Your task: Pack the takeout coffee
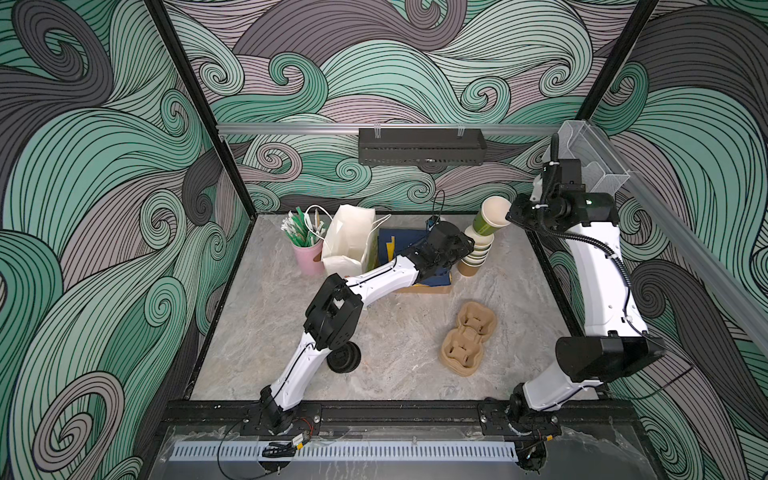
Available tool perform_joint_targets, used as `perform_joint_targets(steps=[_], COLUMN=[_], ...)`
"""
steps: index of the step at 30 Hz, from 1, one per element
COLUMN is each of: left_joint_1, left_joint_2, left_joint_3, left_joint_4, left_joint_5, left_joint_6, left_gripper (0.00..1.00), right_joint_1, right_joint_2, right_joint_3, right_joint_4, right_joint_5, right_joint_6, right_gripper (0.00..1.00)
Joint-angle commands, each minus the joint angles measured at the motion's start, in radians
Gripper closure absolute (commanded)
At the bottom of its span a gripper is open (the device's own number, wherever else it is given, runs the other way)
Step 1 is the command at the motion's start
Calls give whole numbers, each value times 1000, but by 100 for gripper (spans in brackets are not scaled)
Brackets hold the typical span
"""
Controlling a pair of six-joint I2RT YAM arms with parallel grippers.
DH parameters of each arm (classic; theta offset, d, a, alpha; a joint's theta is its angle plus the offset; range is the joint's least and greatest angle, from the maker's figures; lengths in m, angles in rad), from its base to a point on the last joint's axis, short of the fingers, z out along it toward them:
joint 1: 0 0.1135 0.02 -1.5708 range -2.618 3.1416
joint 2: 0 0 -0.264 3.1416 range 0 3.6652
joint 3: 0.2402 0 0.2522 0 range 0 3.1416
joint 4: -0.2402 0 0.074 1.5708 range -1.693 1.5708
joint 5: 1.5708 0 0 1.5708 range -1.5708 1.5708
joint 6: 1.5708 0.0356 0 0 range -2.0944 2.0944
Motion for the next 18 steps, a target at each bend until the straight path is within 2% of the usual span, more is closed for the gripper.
perform_joint_targets(steps=[1, 4, 12, 15, 18], left_joint_1=[-6, -11, -39, -51, -61], left_joint_2=[-89, -132, -334, -448, -575], left_joint_3=[39, 23, -144, -248, -373], left_joint_4=[-28, -59, -69, -86, -117], left_joint_5=[-28, -47, -149, -173, -197], left_joint_6=[59, 91, 192, 241, 269], left_gripper=[44, 42, 35, 34, 33], right_joint_1=[1, 2, 1, 2, 9], right_joint_2=[-45, -81, -166, -191, -248], right_joint_3=[27, 38, 92, 113, 60], right_joint_4=[-33, -44, -123, -191, -225], right_joint_5=[23, 33, 23, -8, -41], right_joint_6=[-16, -24, -77, -105, -129], right_gripper=[100, 100, 100, 100, 100])
